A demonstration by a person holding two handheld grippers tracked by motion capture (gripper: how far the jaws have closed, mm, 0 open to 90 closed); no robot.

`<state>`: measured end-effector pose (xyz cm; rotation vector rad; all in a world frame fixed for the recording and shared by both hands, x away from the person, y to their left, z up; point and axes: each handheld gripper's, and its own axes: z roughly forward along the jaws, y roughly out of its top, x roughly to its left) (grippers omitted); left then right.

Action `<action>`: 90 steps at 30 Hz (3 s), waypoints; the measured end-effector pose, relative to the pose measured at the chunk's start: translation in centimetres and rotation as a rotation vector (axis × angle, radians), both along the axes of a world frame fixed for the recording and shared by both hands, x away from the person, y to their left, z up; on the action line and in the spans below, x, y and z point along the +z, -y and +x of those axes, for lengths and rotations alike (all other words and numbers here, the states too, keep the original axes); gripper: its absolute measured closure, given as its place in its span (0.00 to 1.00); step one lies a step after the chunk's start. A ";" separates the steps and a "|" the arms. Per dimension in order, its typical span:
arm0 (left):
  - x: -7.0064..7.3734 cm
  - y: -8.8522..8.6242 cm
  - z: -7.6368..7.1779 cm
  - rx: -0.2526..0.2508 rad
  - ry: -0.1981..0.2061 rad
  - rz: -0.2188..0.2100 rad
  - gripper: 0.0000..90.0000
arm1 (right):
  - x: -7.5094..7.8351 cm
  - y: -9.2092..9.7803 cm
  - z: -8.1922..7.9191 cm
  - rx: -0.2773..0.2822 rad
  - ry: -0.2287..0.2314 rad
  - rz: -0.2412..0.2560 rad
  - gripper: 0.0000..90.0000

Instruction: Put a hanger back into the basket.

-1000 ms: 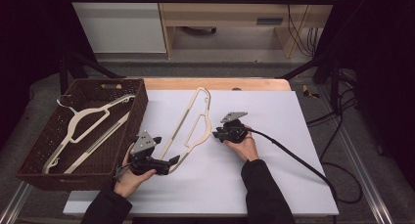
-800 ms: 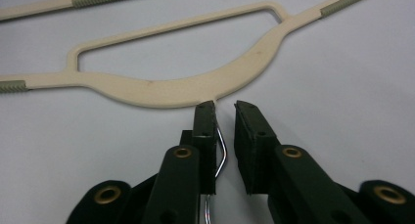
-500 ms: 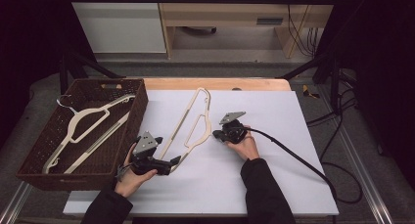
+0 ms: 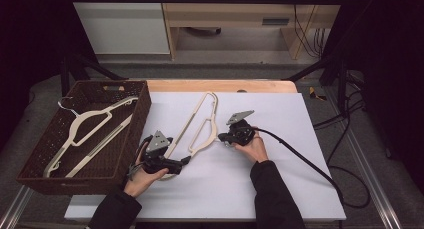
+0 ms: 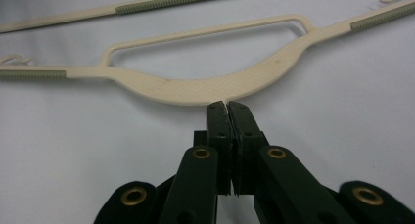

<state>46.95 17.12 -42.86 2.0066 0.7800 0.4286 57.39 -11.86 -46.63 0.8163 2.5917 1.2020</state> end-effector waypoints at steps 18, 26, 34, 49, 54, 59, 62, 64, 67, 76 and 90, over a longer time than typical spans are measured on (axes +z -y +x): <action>-1.7 5.7 3.9 -0.020 -0.060 0.098 0.18 | 2.3 0.2 -1.7 -0.020 -0.032 0.023 0.99; -2.6 7.8 5.1 -0.014 -0.063 0.159 0.32 | 3.0 0.3 -2.3 -0.026 -0.025 0.039 0.99; -3.4 8.3 5.7 -0.023 -0.080 0.219 0.57 | 3.4 0.2 -2.6 -0.026 -0.028 0.027 0.99; -2.5 8.6 4.9 -0.064 -0.090 0.240 0.81 | 3.9 0.2 -3.2 -0.029 0.007 0.033 0.99; -2.0 8.3 4.5 -0.062 -0.074 0.248 0.82 | 6.5 1.6 -4.9 -0.043 0.086 0.125 0.81; -1.3 7.9 4.1 -0.054 -0.061 0.237 0.83 | 8.5 4.0 -6.6 -0.109 0.145 0.238 0.65; -0.8 7.4 3.8 -0.045 -0.059 0.238 0.83 | 9.1 5.8 -7.9 -0.175 0.179 0.274 0.52; -0.2 6.7 3.6 -0.030 -0.053 0.232 0.84 | 8.8 7.9 -9.2 -0.239 0.190 0.285 0.42; 0.4 5.9 3.4 -0.007 -0.049 0.225 0.85 | 7.7 10.0 -10.3 -0.284 0.189 0.289 0.34; 1.9 3.7 3.0 0.063 -0.029 0.204 0.88 | 5.2 14.0 -12.2 -0.377 0.158 0.348 0.18; 3.7 -0.3 3.4 0.206 -0.032 0.171 0.95 | 4.6 15.3 -13.2 -0.432 0.193 0.324 0.08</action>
